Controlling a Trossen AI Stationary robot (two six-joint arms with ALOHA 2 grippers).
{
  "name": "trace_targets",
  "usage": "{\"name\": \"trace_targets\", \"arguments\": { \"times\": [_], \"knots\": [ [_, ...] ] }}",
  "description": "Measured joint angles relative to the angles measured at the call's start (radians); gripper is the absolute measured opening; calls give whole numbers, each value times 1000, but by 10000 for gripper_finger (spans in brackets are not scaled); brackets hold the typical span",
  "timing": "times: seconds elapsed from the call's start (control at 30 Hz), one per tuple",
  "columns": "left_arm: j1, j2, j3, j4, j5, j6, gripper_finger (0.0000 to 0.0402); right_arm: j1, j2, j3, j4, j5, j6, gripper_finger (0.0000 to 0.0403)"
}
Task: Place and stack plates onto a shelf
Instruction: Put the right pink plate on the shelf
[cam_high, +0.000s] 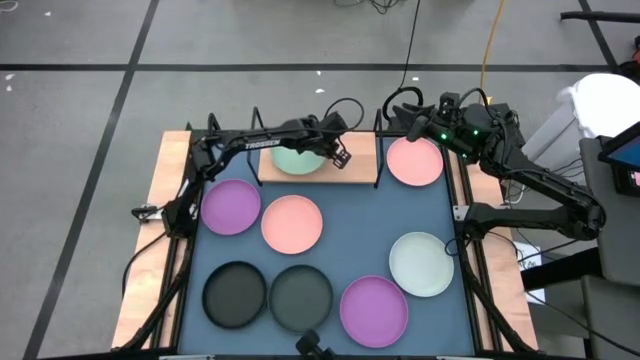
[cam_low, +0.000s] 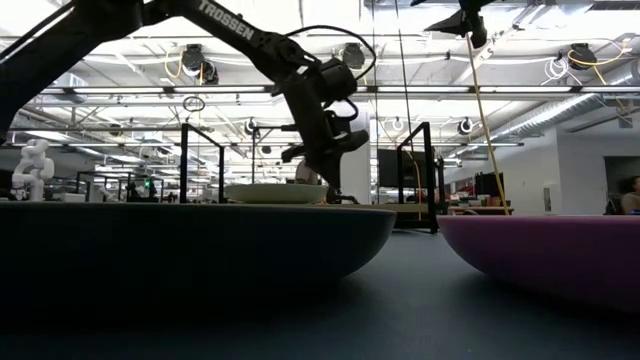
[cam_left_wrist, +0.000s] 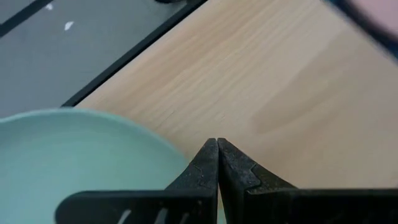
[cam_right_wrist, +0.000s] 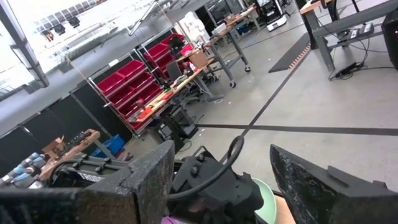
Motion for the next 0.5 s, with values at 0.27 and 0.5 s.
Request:
{"name": "trace_targets", "arguments": {
  "times": [0.27,0.5],
  "knots": [
    [21,-6,0,-79,-17,-3,1,0,0,0,0,0,-2,246],
    [23,-7,0,-178,-19,-67,1,0,0,0,0,0,-2,246]
  ]
}}
